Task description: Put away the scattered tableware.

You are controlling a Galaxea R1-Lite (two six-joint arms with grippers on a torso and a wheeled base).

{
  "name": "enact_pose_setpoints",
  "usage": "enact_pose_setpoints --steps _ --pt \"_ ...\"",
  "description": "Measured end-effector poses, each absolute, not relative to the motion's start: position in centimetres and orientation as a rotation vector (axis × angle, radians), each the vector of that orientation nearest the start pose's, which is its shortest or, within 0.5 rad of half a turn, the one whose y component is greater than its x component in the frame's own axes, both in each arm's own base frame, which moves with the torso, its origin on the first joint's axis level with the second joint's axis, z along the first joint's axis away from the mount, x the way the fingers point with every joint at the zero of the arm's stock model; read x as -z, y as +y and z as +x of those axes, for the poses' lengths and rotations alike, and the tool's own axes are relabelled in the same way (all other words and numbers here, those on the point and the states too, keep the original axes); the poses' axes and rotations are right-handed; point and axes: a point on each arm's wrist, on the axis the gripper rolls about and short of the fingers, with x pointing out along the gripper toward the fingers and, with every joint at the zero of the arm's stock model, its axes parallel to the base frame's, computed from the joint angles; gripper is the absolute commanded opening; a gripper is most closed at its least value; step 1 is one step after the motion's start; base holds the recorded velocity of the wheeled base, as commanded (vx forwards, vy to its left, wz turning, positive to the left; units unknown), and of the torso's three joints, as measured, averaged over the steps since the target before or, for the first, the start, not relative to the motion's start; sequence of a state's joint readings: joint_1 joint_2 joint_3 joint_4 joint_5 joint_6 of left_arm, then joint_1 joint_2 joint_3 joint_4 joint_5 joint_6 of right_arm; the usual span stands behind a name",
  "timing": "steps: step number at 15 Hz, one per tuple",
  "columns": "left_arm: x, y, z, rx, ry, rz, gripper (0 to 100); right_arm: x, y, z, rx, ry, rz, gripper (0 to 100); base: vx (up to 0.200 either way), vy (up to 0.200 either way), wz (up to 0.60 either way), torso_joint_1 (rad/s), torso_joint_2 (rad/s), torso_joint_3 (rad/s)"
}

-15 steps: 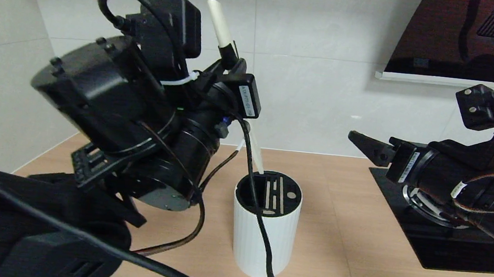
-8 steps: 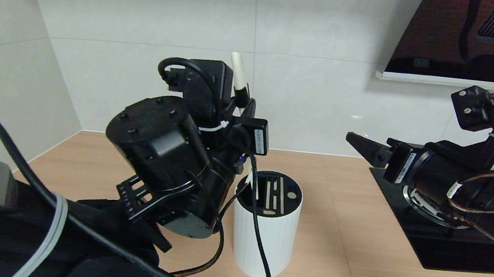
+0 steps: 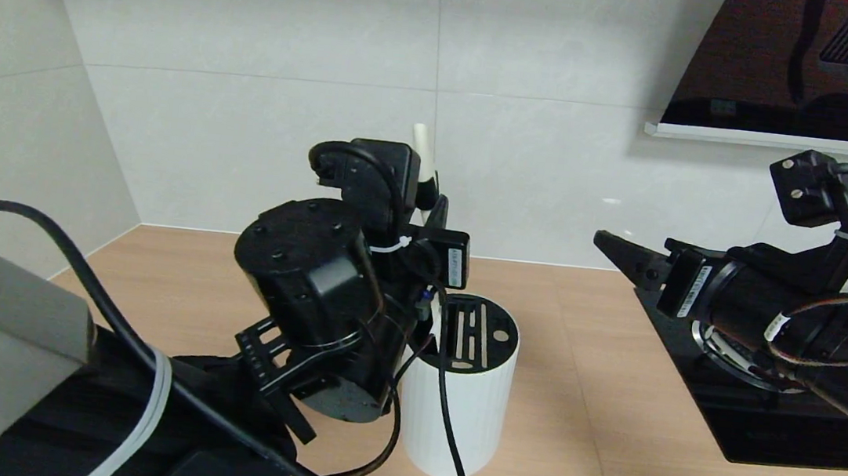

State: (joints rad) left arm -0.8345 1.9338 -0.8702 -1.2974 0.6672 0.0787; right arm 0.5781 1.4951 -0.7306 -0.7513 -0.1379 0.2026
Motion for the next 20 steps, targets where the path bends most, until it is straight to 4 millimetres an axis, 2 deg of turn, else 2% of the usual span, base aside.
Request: enact_pose_setpoints --steps 4,15,20 --pt "-17.1 -25.8 25.3 0.159 -0.168 -0.074 0 -23.1 13.8 21.8 -0.437 0.059 0.194 100 0.0 0.0 0.0 0.0 0.0 0.0" --pt "-9.9 -27.5 25.9 0.183 -0.057 0.029 0 -23.1 13.9 21.8 -0.437 0.06 0.193 100 0.0 0.0 0.0 0.0 0.0 0.0" --pt "-8.5 -27.8 25.4 0.199 -0.029 0.057 0 -23.0 13.9 21.8 -0.437 0.06 0.193 100 0.0 0.0 0.0 0.0 0.0 0.0"
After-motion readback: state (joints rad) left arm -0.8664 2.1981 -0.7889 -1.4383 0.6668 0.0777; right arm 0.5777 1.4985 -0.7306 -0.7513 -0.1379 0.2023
